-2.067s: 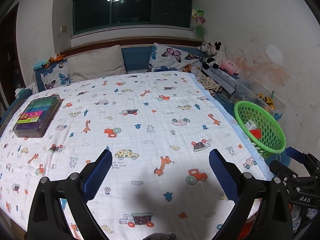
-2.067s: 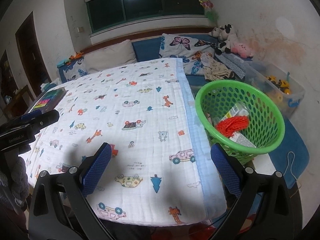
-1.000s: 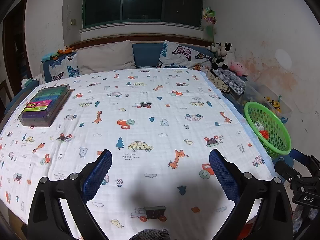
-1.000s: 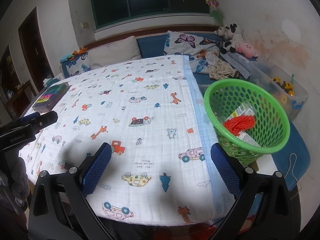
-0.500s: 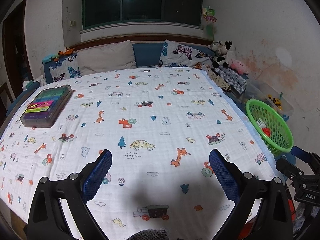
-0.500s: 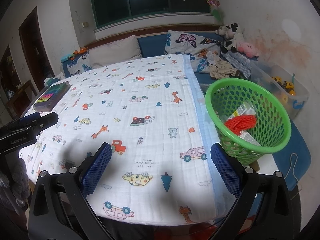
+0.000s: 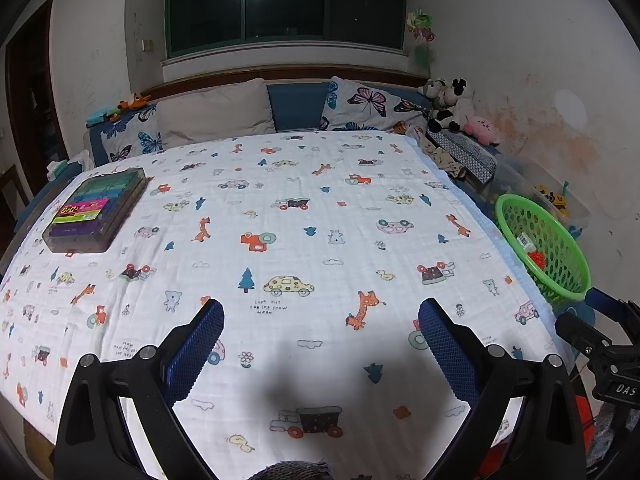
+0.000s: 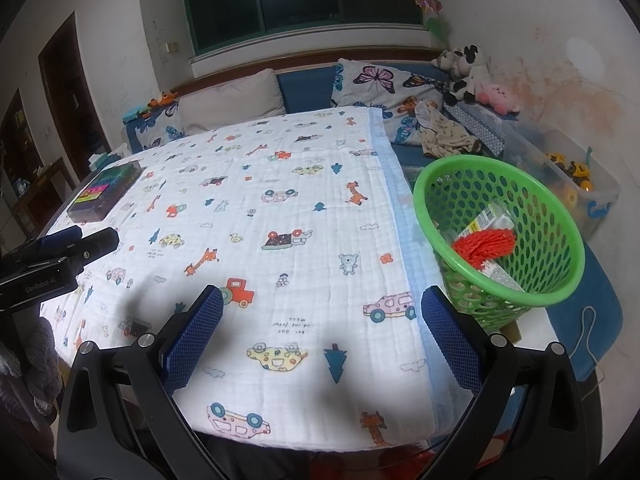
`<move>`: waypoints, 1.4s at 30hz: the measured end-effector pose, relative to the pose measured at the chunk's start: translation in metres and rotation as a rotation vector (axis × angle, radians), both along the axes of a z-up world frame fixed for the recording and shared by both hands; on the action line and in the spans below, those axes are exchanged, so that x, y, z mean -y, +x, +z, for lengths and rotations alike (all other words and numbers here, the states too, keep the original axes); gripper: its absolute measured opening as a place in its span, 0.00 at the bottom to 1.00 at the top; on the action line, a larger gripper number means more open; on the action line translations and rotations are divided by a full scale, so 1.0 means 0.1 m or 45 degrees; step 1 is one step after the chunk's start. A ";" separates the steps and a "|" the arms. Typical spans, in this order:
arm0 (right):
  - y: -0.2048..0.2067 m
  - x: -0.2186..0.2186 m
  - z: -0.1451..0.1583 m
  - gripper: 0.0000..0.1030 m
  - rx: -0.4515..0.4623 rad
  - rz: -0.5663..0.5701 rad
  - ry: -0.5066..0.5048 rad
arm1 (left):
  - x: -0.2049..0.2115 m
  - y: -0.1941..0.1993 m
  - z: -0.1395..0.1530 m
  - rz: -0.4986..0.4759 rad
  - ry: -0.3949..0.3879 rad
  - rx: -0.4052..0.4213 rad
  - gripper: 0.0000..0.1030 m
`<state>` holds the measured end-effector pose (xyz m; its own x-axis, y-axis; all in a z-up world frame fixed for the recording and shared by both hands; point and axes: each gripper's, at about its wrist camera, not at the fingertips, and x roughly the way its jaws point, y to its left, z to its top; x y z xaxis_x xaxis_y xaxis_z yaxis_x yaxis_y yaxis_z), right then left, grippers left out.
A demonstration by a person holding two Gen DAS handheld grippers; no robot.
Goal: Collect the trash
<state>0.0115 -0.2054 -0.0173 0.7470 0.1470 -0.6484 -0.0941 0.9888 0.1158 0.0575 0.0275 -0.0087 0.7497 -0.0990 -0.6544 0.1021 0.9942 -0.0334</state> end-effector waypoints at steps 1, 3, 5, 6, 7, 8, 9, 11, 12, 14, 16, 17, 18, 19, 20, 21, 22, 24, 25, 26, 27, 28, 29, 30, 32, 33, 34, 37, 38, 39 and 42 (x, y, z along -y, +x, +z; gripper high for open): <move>0.01 0.00 -0.01 0.96 -0.001 0.001 0.000 | 0.00 0.00 0.00 -0.001 0.001 0.001 0.92; 0.01 0.00 -0.01 0.96 -0.002 0.002 -0.001 | 0.00 0.00 0.00 0.002 0.003 0.002 0.92; 0.00 -0.01 -0.01 0.96 -0.002 0.004 0.000 | 0.00 0.00 0.00 0.003 0.005 0.002 0.92; 0.00 -0.01 -0.01 0.96 -0.002 0.005 0.000 | -0.01 0.00 0.00 0.004 0.006 0.002 0.92; 0.00 -0.01 -0.01 0.96 -0.004 0.005 0.000 | -0.02 -0.01 -0.01 0.006 0.006 0.001 0.92; 0.00 -0.01 -0.02 0.96 -0.004 0.005 -0.001 | -0.01 0.00 -0.01 0.008 0.006 0.000 0.92; 0.00 -0.01 -0.02 0.96 -0.004 0.005 -0.002 | -0.01 0.00 -0.01 0.008 0.005 -0.002 0.92; 0.00 -0.01 -0.01 0.96 -0.003 0.004 0.001 | -0.01 0.00 -0.01 0.007 0.008 -0.002 0.92; 0.00 -0.01 -0.01 0.96 -0.002 0.004 0.000 | -0.02 0.00 -0.02 0.007 0.007 -0.003 0.92; 0.00 -0.01 -0.02 0.96 -0.004 0.003 -0.001 | -0.01 0.00 -0.02 0.006 0.006 -0.003 0.92; 0.00 -0.01 -0.02 0.96 -0.003 0.004 -0.001 | -0.02 0.00 -0.02 0.005 0.006 -0.004 0.92; 0.01 -0.01 -0.01 0.96 -0.004 0.004 -0.001 | -0.01 0.00 -0.02 0.006 0.006 -0.003 0.92; 0.00 -0.01 -0.01 0.96 -0.003 0.003 0.000 | -0.01 0.00 -0.02 0.006 0.006 -0.001 0.92; 0.00 -0.01 -0.02 0.96 -0.003 0.002 0.001 | -0.01 0.00 -0.02 0.006 0.007 0.000 0.92; 0.00 -0.01 -0.03 0.96 -0.005 0.003 0.004 | -0.02 0.00 -0.02 0.006 0.006 -0.001 0.92; 0.00 -0.01 -0.03 0.96 -0.006 0.003 0.004 | -0.02 -0.01 -0.02 0.006 0.006 0.002 0.92; 0.00 -0.01 -0.03 0.96 -0.005 0.002 0.001 | -0.02 0.00 -0.02 0.007 0.008 0.002 0.92; -0.01 -0.01 -0.04 0.96 -0.007 0.004 0.004 | -0.02 -0.01 -0.02 0.007 0.010 0.003 0.92; 0.00 -0.01 -0.03 0.96 -0.005 0.003 0.005 | -0.01 -0.01 -0.02 0.006 0.011 0.003 0.92; 0.00 -0.01 -0.03 0.96 -0.005 0.003 0.004 | -0.01 -0.01 -0.02 0.008 0.012 0.003 0.92; 0.00 -0.01 -0.03 0.96 -0.005 0.002 0.004 | -0.01 -0.01 -0.01 0.008 0.014 0.005 0.92; 0.00 -0.01 -0.03 0.96 -0.006 0.004 0.005 | -0.01 -0.01 -0.01 0.006 0.013 0.004 0.92; 0.00 -0.01 -0.03 0.96 -0.005 0.004 0.004 | -0.01 -0.01 -0.01 0.007 0.014 0.004 0.92; -0.01 -0.01 -0.03 0.96 -0.005 0.003 0.002 | -0.01 -0.01 -0.01 0.007 0.016 0.005 0.92; 0.00 0.00 -0.04 0.96 -0.006 0.005 0.005 | -0.01 -0.01 -0.01 0.008 0.013 0.005 0.92; 0.00 0.00 -0.03 0.96 -0.006 0.003 0.004 | -0.01 -0.01 -0.01 0.009 0.013 0.005 0.92; 0.00 0.00 -0.04 0.96 -0.006 0.002 0.004 | -0.01 -0.01 -0.01 0.008 0.014 0.005 0.92; 0.00 0.00 -0.03 0.96 -0.006 0.004 0.004 | -0.01 -0.01 -0.01 0.009 0.014 0.007 0.92; 0.00 0.00 -0.03 0.96 -0.006 0.005 0.004 | -0.01 -0.01 -0.01 0.009 0.015 0.007 0.92; 0.00 0.00 -0.03 0.96 -0.007 0.005 0.004 | -0.01 -0.01 -0.01 0.007 0.016 0.006 0.92; 0.00 0.00 -0.04 0.96 -0.008 0.006 0.004 | -0.01 -0.02 0.00 0.010 0.023 0.018 0.92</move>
<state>0.0116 -0.2052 -0.0213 0.7421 0.1527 -0.6527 -0.0978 0.9880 0.1198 0.0556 0.0286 -0.0089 0.7597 -0.0809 -0.6452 0.0943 0.9954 -0.0137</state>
